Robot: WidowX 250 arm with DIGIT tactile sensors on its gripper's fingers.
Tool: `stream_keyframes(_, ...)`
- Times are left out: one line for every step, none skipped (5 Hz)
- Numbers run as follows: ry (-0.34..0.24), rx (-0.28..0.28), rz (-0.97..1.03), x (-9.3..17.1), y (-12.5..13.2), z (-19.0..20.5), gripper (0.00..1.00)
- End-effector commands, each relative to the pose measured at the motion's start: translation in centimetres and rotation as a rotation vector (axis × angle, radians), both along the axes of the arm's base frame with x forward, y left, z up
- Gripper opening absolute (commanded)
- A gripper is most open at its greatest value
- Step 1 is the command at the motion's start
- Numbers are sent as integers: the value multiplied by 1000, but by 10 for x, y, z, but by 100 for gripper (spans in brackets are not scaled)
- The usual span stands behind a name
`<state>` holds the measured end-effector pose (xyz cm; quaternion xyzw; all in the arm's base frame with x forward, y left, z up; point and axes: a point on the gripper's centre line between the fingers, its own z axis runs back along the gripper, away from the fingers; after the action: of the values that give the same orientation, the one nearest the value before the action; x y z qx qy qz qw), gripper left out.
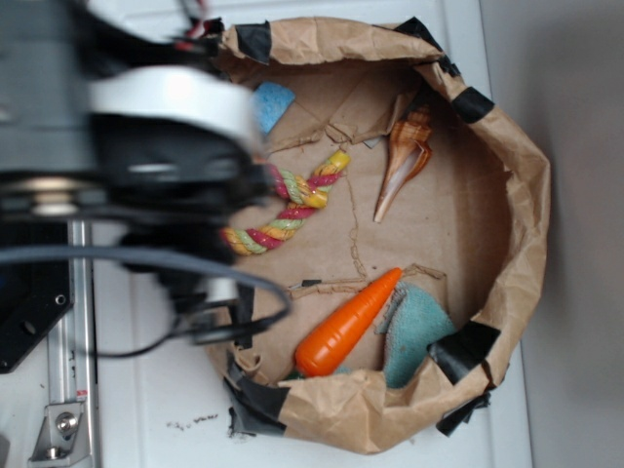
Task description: Grab the blue cloth.
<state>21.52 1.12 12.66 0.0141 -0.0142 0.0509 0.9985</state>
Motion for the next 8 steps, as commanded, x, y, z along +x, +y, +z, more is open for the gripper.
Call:
stream_keyframes(-169, -122, -281, 56, -35, -26, 100)
stream_keyframes(-198, -227, -471, 44, -47, -29, 100)
stream_keyframes(-273, -262, -549, 50, -56, -29, 100)
stream_keyframes(-319, -247, -584, 64, -67, -33, 100)
stream_keyframes(-331, -233, -591, 77, -75, -36, 100)
stream_keyframes(-344, -239, -625, 85, -82, -41, 100)
stream_keyframes(-347, -267, -682, 87, -88, -57, 100)
stream_keyframes(-356, -302, -743, 86, -99, -67, 100)
